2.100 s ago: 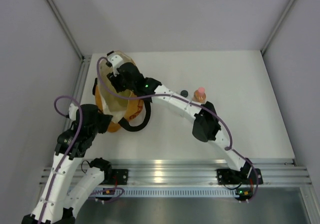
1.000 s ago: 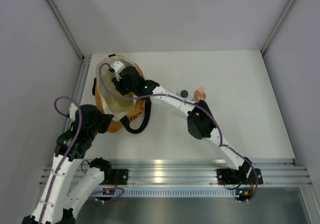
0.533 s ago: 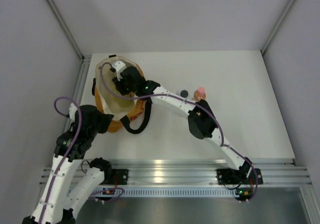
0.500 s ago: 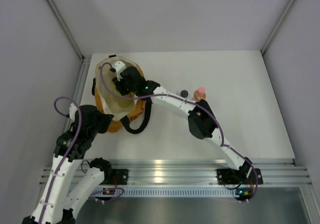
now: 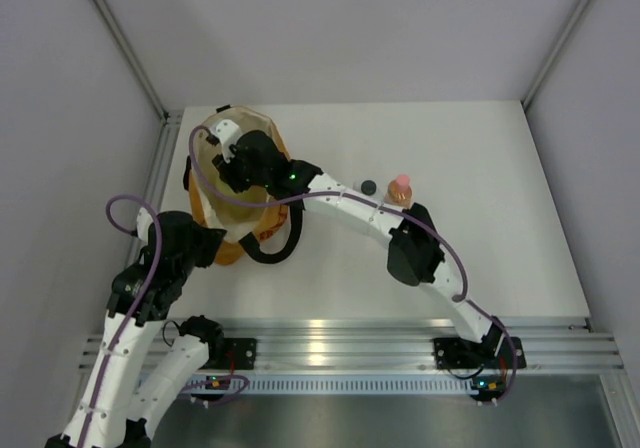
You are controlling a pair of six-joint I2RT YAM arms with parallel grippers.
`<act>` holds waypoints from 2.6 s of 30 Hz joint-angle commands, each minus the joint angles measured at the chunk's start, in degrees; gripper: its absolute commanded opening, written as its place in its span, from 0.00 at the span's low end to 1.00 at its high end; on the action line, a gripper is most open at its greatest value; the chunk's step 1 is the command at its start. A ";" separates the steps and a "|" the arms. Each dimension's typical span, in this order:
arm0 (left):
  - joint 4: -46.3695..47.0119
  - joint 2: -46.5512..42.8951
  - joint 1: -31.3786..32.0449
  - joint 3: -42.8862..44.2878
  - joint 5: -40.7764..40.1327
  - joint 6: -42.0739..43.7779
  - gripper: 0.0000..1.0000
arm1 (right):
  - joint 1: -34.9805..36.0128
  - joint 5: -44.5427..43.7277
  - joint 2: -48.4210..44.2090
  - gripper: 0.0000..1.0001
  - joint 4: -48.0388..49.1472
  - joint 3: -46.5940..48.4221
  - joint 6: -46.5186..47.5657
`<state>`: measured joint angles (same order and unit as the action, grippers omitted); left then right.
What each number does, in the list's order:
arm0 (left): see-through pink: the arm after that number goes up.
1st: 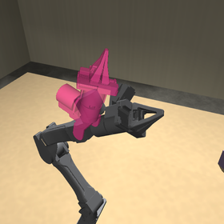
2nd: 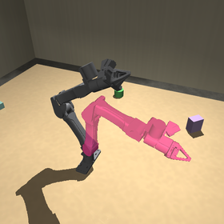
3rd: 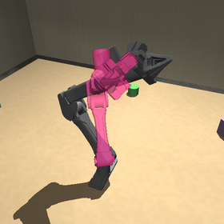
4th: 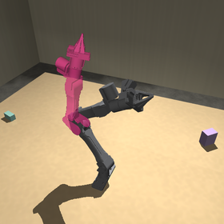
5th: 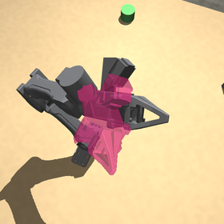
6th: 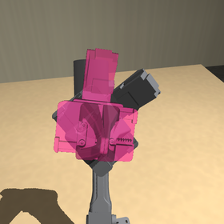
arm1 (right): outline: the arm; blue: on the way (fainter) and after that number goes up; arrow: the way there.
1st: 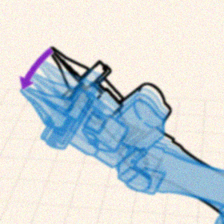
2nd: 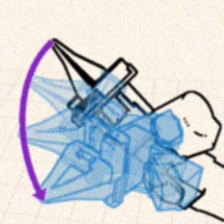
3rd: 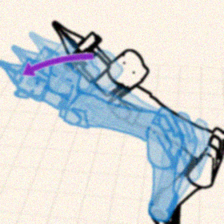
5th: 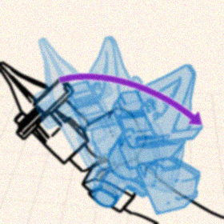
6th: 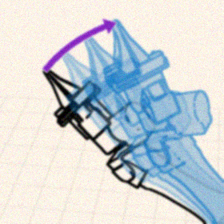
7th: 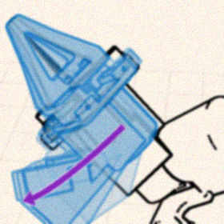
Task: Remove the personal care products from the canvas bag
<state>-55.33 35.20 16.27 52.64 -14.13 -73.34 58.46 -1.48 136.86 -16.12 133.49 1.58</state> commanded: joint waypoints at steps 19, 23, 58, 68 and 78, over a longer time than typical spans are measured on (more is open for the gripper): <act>1.01 -1.10 -0.10 -1.75 -0.37 -0.22 0.00 | 2.36 -0.72 -25.04 0.00 0.66 4.06 3.77; 1.10 -1.10 -0.01 -1.93 -0.90 -0.14 0.00 | 2.71 -2.39 -29.01 0.00 -0.40 3.71 3.87; 1.10 -3.12 -0.10 -4.74 0.51 -2.33 0.00 | -19.41 -16.72 -52.21 0.00 -4.46 -23.33 2.28; 1.10 -1.98 -0.10 -4.48 1.12 -1.98 0.00 | -30.32 -17.51 -60.65 0.00 7.94 -44.10 -3.15; 1.10 -1.80 -0.01 -4.22 1.47 -1.54 0.00 | -35.60 -17.25 -68.38 0.00 24.01 -64.46 -5.28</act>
<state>-54.63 32.80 16.27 48.73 -12.99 -75.05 24.01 -18.68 74.70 -12.38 72.18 -2.02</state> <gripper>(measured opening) 0.025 0.336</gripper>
